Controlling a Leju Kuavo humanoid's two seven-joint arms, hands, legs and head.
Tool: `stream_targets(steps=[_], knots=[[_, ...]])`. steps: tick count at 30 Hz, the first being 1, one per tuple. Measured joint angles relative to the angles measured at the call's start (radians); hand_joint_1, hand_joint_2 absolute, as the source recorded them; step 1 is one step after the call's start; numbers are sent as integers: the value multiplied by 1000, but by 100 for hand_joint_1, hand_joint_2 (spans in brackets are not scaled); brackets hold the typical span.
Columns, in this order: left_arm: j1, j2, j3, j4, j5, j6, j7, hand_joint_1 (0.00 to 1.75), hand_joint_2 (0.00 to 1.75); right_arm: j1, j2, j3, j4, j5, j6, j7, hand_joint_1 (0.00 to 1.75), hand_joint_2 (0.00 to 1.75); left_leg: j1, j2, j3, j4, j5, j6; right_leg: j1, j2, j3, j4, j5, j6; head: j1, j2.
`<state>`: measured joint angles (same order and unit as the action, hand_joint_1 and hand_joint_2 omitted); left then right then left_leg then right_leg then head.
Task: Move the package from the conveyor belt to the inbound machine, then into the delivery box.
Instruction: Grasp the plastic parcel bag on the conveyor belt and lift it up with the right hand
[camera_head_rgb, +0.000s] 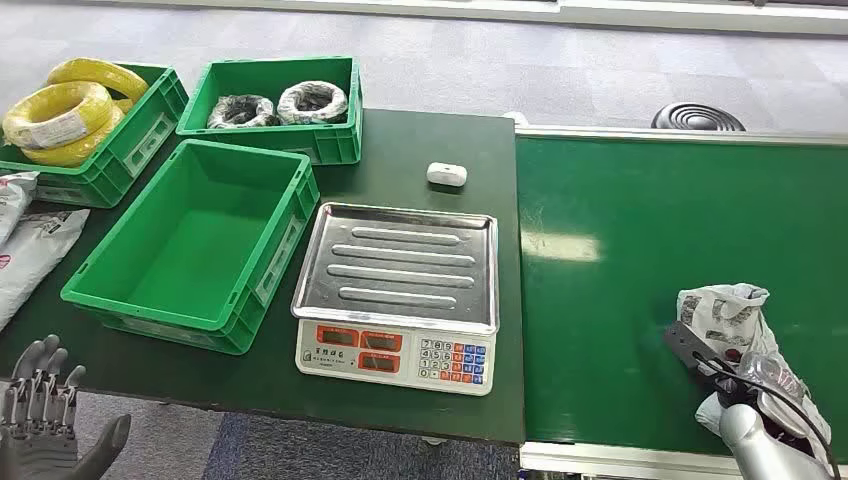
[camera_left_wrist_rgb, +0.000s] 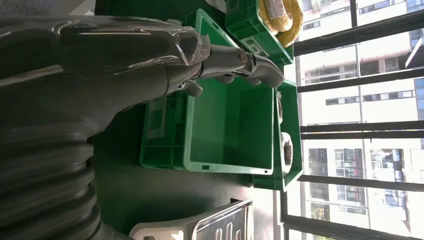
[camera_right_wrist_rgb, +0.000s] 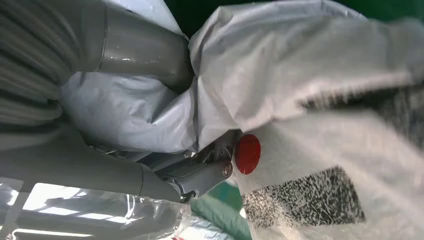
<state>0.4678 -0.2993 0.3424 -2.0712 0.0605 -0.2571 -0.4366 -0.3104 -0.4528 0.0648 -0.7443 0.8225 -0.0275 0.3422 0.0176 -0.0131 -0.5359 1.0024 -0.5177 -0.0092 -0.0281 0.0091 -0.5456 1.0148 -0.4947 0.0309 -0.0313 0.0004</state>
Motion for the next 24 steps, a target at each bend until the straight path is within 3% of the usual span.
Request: stream_targets(steps=[7, 13, 17, 20, 22, 24], knots=[[-1, -28, 29, -12, -9, -32, 6, 0, 175, 7, 29, -36, -82, 16, -90, -57, 175, 175, 0, 1, 0, 0, 0, 0, 0, 0, -1, 0, 0, 0, 0, 0], [0, -44, 43, -27, -4, -32, -8, 0, 175, 9, 72, -68, -284, -83, -420, -335, 175, 175, 0, 1, 0, 0, 0, 0, 0, 1, -2, 1, 0, 0, 0, 0], [-9, -46, 40, -25, -12, -34, -32, 0, 175, 1, 97, -46, -453, -151, -505, -468, 175, 175, 0, 1, -1, 0, 0, 0, 0, 1, -2, 1, 0, 0, 0, 0], [-34, -31, 24, -14, -18, -12, -42, 0, 175, -45, 131, 17, -560, -136, -455, -504, 175, 175, 0, 3, -2, -1, 1, -1, 0, 3, -2, 2, 1, -1, 0, 0], [-62, -7, -1, 2, -17, 12, -47, 0, 175, -106, 174, 91, -615, -116, -325, -495, 175, 175, 1, 6, 0, -1, 2, -3, 1, 6, -3, 2, 2, -2, 0, 0], [-99, 24, -33, 25, -12, 33, -49, 0, 175, -175, 226, 179, -642, -126, -132, -470, 175, 175, 1, 6, 1, -1, 4, -4, 1, 7, -5, 3, 2, -3, 0, 0]])
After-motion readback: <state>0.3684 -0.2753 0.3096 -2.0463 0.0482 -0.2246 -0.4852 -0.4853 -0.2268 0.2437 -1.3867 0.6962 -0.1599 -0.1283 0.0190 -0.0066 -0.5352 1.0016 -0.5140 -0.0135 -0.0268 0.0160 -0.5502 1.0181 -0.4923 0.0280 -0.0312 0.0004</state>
